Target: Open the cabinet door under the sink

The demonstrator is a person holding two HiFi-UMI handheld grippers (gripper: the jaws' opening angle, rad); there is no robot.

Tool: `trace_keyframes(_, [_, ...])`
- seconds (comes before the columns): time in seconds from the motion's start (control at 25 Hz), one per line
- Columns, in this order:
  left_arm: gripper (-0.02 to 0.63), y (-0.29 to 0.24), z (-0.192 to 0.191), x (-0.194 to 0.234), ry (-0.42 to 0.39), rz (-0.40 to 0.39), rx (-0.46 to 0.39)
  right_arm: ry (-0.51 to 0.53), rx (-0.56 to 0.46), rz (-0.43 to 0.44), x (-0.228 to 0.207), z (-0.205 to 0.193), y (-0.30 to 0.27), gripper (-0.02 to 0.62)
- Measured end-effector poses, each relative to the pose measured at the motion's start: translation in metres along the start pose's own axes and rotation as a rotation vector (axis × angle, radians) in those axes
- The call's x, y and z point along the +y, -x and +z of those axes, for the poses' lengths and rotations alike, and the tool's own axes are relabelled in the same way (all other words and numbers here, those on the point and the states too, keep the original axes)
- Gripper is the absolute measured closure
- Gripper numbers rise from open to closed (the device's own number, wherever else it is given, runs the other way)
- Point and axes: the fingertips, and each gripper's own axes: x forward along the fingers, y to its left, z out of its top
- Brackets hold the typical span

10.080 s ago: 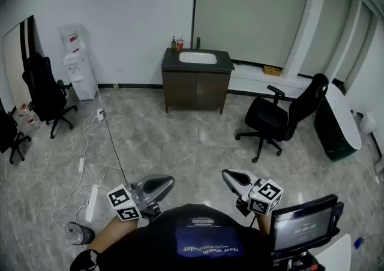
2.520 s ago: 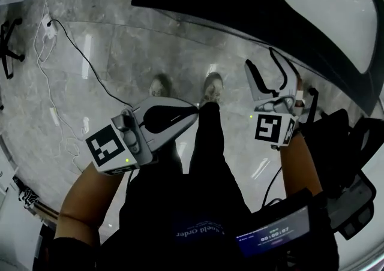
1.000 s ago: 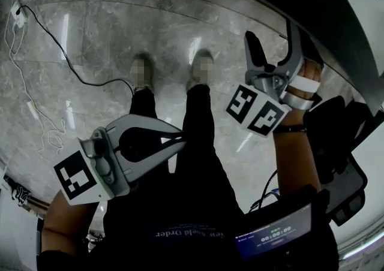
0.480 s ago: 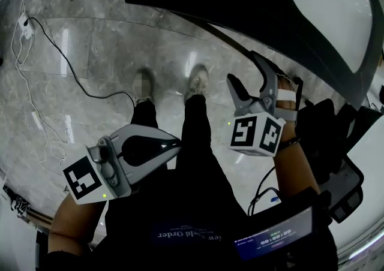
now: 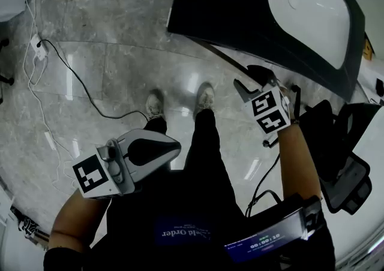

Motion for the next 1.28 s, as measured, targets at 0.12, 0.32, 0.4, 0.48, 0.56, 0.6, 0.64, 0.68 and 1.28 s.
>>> trace_keyframes(0.12, [0.606,0.008,0.011,-0.006,-0.019,-0.022,0.03,0.1,0.165,0.046,0.004,-0.013,-0.022,0.383])
trace_keyframes(0.32, [0.606,0.017,0.029,-0.005,-0.05,0.002,0.06,0.121,0.206,0.004,-0.001,-0.014,-0.03,0.447])
trace_keyframes(0.4, [0.606,0.014,0.032,0.0,-0.048,0.02,0.069,0.116,0.186,0.011,-0.002,-0.014,-0.034,0.453])
trace_keyframes(0.48, [0.606,0.004,0.034,0.006,-0.053,0.027,0.084,0.134,0.187,0.024,-0.004,-0.015,-0.042,0.459])
trace_keyframes(0.56, [0.606,-0.007,0.037,0.009,-0.056,0.029,0.105,0.15,0.186,0.014,-0.005,-0.016,-0.055,0.476])
trace_keyframes(0.6, [0.606,-0.012,0.04,0.012,-0.057,0.031,0.112,0.165,0.188,-0.006,-0.007,-0.015,-0.062,0.486])
trace_keyframes(0.64, [0.606,-0.017,0.045,0.014,-0.06,0.033,0.114,0.185,0.193,-0.028,-0.009,-0.014,-0.067,0.523])
trace_keyframes(0.68, [0.606,-0.022,0.051,0.017,-0.068,0.038,0.111,0.2,0.198,-0.04,-0.011,-0.013,-0.071,0.522])
trace_keyframes(1.28, [0.606,-0.063,0.12,0.037,-0.149,0.069,0.113,-0.068,0.171,0.057,0.05,-0.017,-0.066,0.529])
